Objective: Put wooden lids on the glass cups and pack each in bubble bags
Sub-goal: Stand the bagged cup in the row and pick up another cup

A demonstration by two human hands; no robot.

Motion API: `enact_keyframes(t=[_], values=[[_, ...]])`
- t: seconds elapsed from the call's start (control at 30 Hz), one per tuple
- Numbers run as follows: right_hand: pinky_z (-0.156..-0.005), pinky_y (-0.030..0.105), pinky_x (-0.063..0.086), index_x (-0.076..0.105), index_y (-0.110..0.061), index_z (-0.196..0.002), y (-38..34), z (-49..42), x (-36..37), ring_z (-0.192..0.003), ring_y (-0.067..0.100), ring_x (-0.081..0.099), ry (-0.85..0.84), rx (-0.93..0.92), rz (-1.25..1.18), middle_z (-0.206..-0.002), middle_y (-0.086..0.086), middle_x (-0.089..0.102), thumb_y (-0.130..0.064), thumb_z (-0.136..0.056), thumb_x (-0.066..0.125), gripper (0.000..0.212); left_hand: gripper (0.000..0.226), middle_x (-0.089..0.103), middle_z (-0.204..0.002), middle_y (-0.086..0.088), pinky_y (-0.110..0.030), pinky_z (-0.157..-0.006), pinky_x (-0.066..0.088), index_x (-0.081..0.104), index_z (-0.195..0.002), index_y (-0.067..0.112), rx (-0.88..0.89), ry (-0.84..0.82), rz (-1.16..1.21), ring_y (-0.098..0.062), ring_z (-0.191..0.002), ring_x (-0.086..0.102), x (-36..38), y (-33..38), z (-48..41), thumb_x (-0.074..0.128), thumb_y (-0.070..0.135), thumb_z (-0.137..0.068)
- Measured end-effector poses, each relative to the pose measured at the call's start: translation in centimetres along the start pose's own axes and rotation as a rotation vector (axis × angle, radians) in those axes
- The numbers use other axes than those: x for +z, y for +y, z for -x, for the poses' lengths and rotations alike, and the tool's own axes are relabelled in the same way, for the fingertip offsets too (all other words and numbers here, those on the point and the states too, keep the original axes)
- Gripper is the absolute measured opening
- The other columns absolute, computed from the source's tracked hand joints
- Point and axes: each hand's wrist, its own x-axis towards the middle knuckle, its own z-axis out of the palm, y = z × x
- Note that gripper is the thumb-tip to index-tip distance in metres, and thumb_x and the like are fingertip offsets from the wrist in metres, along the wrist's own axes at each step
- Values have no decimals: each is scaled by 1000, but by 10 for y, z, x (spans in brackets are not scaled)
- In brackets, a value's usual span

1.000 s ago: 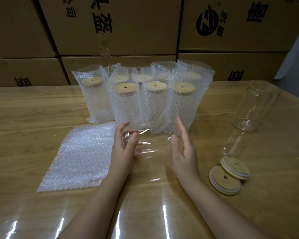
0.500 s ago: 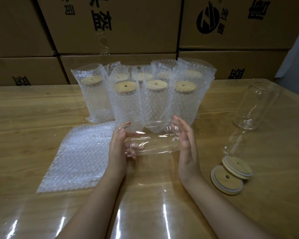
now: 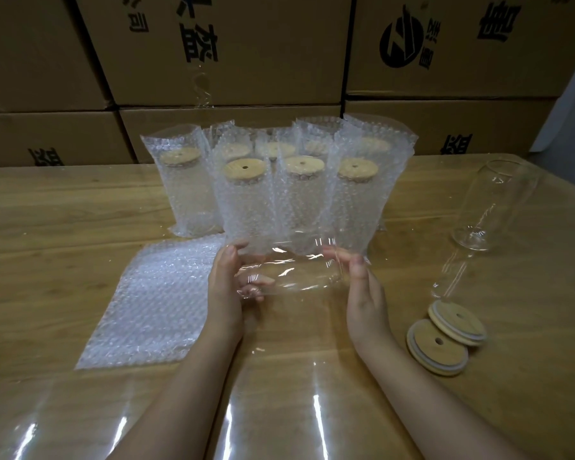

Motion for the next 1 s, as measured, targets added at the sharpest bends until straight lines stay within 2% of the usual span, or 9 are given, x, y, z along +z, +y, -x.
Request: enact_keyframes(t=[0.17, 0.27, 0.37, 0.5, 0.6, 0.67, 0.8, 0.9, 1.0], values=[[-100, 7, 30, 66, -20, -117, 1, 3, 1, -127, -7, 44, -5, -49, 160, -122, -20, 61, -47, -94, 28, 52, 55, 73, -90, -3, -21, -46, 48, 58, -106, 24, 9, 32, 5, -20, -60, 67, -4, -2, -3, 53, 63, -67], [-98, 5, 30, 59, -31, -120, -1, 5, 2, -121, -14, 44, 4, -36, 196, -123, -23, 57, -41, -95, 33, 38, 48, 70, -98, -3, -29, -54, 53, 55, -106, 28, 40, 37, -37, -20, -66, 69, -3, -4, -4, 52, 62, -72], [-98, 3, 31, 54, -27, -131, -1, 9, 3, -124, -11, 44, 9, 17, 159, -133, -14, 56, -43, -94, 36, 44, 55, 65, -109, -3, -34, -63, 54, 48, -110, 33, 72, 25, -120, -18, -71, 69, 0, -4, -3, 50, 67, -67], [-100, 4, 29, 38, -37, -139, -5, 12, 7, -132, -10, 36, 3, 6, 102, -144, -17, 43, -55, -90, 37, 53, 69, 55, -121, -7, -22, -56, 52, 40, -119, 28, 105, -2, -170, -19, -80, 67, 6, -5, -2, 50, 67, -63], [-107, 9, 26, 33, -33, -143, -8, 11, 7, -138, -5, 30, 1, -52, 118, -149, -17, 36, -51, -92, 35, 54, 55, 52, -126, -9, -19, -62, 52, 40, -119, 31, 166, -3, -224, -18, -80, 67, 7, -8, 0, 51, 60, -74], [-107, 7, 24, 33, -25, -147, -9, 11, 5, -138, -6, 27, 6, -83, 146, -150, -18, 34, -48, -94, 34, 59, 54, 55, -120, 1, -17, -65, 52, 41, -120, 33, 204, -10, -291, -18, -79, 69, 5, -9, 2, 49, 62, -75], [-109, 11, 25, 34, -25, -145, -11, 9, 2, -139, -4, 28, 21, -105, 129, -151, -14, 35, -44, -95, 33, 54, 51, 59, -102, 28, -25, -63, 55, 43, -117, 37, 199, -49, -359, -10, -72, 67, 3, -11, 4, 48, 62, -72], [-112, 19, 27, 34, -26, -144, -11, 7, 1, -139, -2, 29, 19, -87, 63, -151, -14, 36, -40, -95, 37, 51, 50, 60, -105, 13, -25, -58, 51, 46, -115, 36, 201, -79, -355, -16, -67, 66, 4, -10, 5, 46, 63, -73], [-106, 12, 31, 40, -29, -141, -12, 2, -2, -136, -4, 34, -12, -24, -66, -146, -19, 42, -44, -90, 45, 54, 52, 61, -104, -1, -18, -48, 43, 48, -115, 27, 230, -111, -339, -15, -60, 65, 5, -9, 6, 44, 61, -75]])
